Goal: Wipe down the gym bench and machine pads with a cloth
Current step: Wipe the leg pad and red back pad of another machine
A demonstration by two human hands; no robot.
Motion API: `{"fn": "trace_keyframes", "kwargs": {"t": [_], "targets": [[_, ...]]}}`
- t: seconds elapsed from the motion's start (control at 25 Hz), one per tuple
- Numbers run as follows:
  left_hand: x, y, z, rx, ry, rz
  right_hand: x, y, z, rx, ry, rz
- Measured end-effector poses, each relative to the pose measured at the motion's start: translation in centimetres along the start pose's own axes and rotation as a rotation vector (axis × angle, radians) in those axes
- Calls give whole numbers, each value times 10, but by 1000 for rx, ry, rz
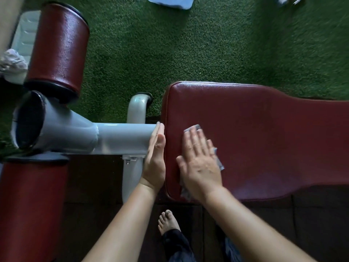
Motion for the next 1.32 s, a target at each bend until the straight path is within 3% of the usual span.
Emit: {"fn": "trace_keyframes", "kwargs": {"t": [0.16,0.4,0.56,0.64,0.72,0.8,0.84,0.96,1.04,1.2,1.28,1.32], "targets": [[4,-22,-12,-1,12,-19,2,-19,35,-297,-24,29],[12,-63,-23,17,82,25,-18,-142,1,8,-71,-69],[21,-87,-42,55,4,44,-19,-131,6,-199,17,-15],[20,-92,-47,69,-130,5,-33,-129,-51,-132,72,-33],[22,-95,-52,115,-302,-3,-49,-127,-121,123,49,-54],[26,-102,-56,149,-443,-22,-50,-128,-139,329,16,-70],[30,-107,-58,173,-509,-37,-47,-135,-121,336,4,-85],[37,-116,-60,217,-678,-77,-32,-145,-45,47,-48,-58],[41,-112,-63,259,-800,-77,-38,-132,-70,-13,-11,-37],[54,-101,-65,337,-1103,-59,-68,-97,-204,347,19,-73],[57,-100,-63,340,-1180,-63,-67,-108,-202,470,-7,-95],[58,-100,-62,342,-1207,-69,-64,-117,-177,433,-17,-103]]}}
Point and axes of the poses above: each hand's wrist, its own y-axis away from the middle knuckle, its own x-axis out of the palm, z = x × y, the point moved 8 cm from there along -y, towards the middle knuckle, and after that the axes turned 3 degrees about -x, right-handed, at the moved point
